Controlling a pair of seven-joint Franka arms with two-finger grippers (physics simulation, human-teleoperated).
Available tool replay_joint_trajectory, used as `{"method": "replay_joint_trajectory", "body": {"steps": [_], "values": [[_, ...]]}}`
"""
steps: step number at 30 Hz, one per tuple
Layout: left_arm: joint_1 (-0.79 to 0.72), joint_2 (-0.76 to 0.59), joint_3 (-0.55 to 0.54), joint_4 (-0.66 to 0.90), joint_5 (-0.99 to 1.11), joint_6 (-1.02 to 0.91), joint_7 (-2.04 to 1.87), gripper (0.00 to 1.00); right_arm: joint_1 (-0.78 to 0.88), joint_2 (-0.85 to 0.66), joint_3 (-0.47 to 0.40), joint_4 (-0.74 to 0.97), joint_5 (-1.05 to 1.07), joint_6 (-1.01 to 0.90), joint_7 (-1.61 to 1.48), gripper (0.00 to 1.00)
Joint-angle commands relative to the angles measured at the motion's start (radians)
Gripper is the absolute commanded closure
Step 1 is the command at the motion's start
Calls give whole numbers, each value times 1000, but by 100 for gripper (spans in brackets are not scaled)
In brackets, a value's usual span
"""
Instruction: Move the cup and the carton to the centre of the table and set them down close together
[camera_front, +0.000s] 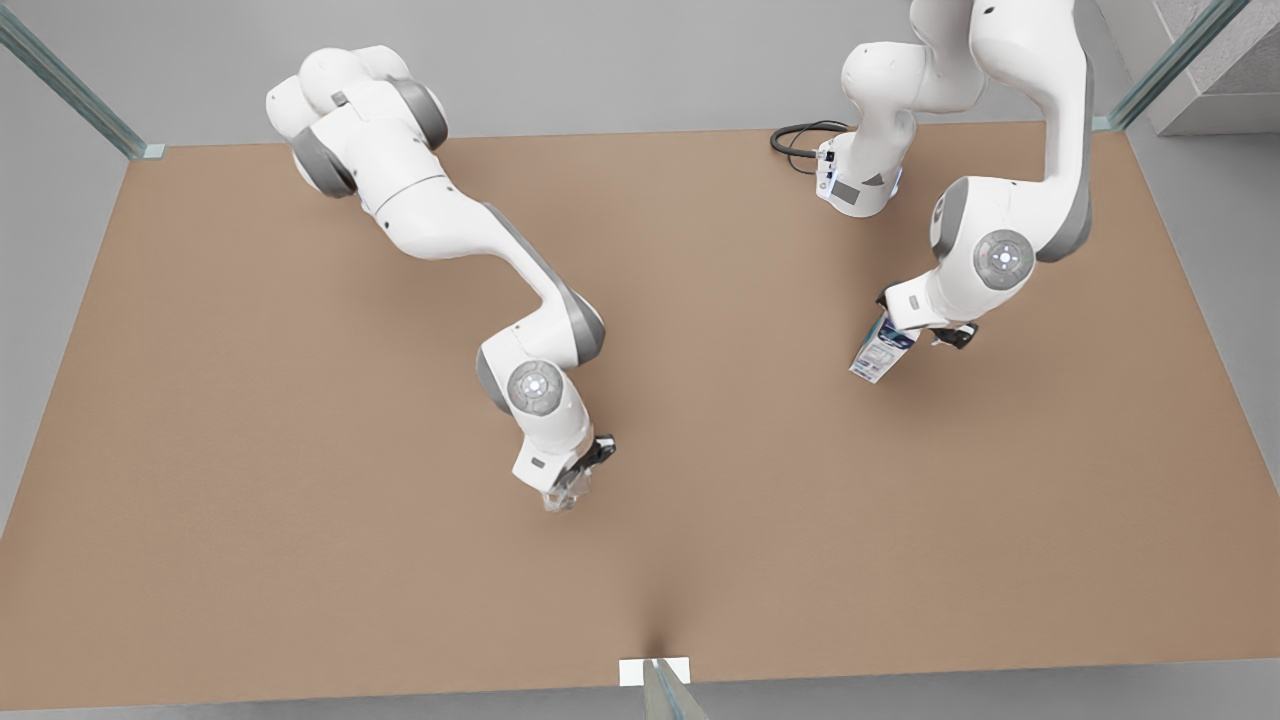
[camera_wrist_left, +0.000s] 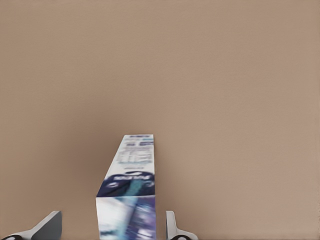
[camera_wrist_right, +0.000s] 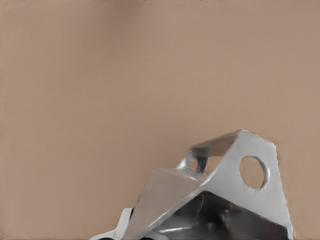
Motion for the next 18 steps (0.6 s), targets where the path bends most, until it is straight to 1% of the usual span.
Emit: {"method": "replay_joint_trajectory", "body": {"steps": [1,3,6,7,9,10,12,13,14,18], "values": [[10,2,0,-1,-1,0,0,0,4,4,0,6,-6,0,5,79],[12,2,0,-11,-1,0,0,0,21,36,-1,38,4,24,27,79],[12,2,0,-13,-1,-2,0,0,43,107,0,132,4,27,82,79],[12,3,0,-14,-1,-2,0,0,43,108,0,132,35,17,84,79],[10,5,0,-22,-1,-3,0,0,66,108,-1,141,35,-40,99,79],[10,5,0,-22,-1,-3,0,0,72,107,-8,150,33,-120,101,79],[10,8,0,-22,-1,-3,0,0,73,107,-9,150,32,-204,101,79],[10,9,-2,-22,-2,-3,2,0,73,107,-11,182,30,-276,101,79],[11,11,-2,-21,-2,-3,2,0,73,107,-9,196,29,-310,101,79],[12,12,-2,-22,-2,-6,2,0,79,107,-9,196,27,-332,104,79]]}}
